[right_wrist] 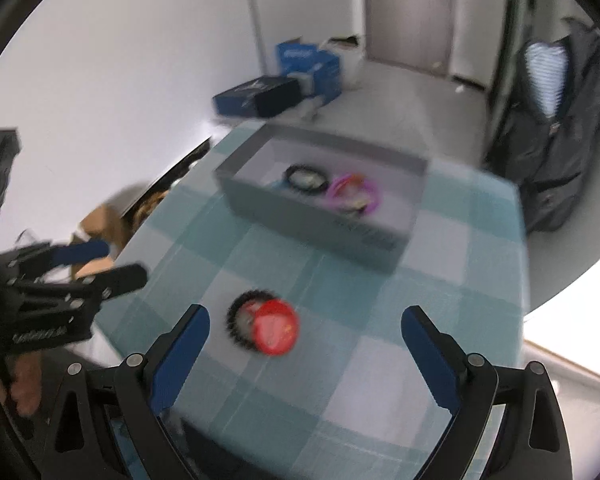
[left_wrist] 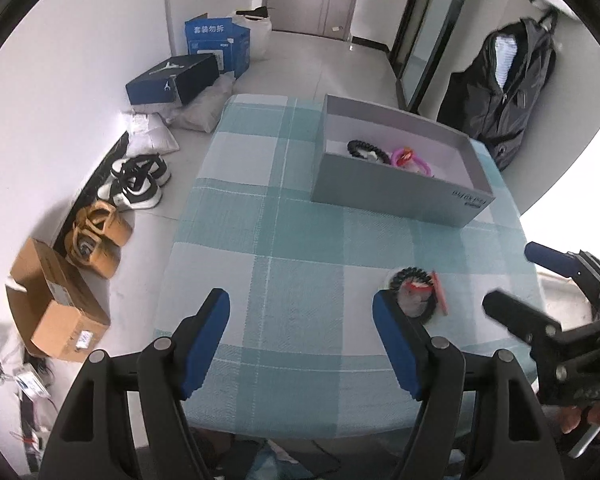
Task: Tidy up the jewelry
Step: 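Move the right gripper down to the rim of the red badge, then grasp the red badge rim with the right gripper and lift it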
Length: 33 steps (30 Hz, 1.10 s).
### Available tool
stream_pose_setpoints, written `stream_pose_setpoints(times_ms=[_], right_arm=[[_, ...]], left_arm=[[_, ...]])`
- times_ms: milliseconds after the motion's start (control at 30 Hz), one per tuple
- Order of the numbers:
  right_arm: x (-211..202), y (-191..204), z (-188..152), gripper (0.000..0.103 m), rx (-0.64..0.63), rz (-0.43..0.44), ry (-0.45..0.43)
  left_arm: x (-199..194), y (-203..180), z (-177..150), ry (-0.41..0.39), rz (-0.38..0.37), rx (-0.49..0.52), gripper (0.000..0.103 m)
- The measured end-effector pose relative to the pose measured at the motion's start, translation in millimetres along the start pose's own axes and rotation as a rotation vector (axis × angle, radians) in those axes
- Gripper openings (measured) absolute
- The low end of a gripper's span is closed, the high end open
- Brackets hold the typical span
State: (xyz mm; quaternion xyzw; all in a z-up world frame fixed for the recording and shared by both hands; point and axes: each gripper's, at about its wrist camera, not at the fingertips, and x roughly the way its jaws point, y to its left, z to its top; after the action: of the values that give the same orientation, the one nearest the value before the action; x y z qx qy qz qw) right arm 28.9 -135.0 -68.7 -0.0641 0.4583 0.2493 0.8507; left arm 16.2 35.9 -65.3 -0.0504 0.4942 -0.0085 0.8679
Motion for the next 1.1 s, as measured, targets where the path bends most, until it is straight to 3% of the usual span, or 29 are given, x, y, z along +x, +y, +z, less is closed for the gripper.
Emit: stream_pose_setpoints(times_ms=[300,600,900,967,1100], right_arm=[[33.8,11.7,-11.3,0.095,-0.046,0.103,0.106],[36.2,5.8,-9.7,0.076,-0.025,0.103,0.117],[36.7,2.0,-12.1,0.031,-0.010,0.155,0.158],[36.3,4.4,-12.0,0.016,-0.020,0.156,0.156],[34.9,3.2,-10.8,0.010,-0.014,0.159,0.146]], left_arm=[[10.7,9.1,-3.0,0.049,-0.014,0.010,0.070],[17.1,11.3,3.1,0.071,-0.034,0.000,0.070],[18.0,8.3,4.7,0.085,-0.051,-0.007,0.070],[18.7,8.1,4.6,0.088,-0.051,-0.008,0.070],[19.8,8.1,4.7,0.091,-0.046,-0.013,0.070]])
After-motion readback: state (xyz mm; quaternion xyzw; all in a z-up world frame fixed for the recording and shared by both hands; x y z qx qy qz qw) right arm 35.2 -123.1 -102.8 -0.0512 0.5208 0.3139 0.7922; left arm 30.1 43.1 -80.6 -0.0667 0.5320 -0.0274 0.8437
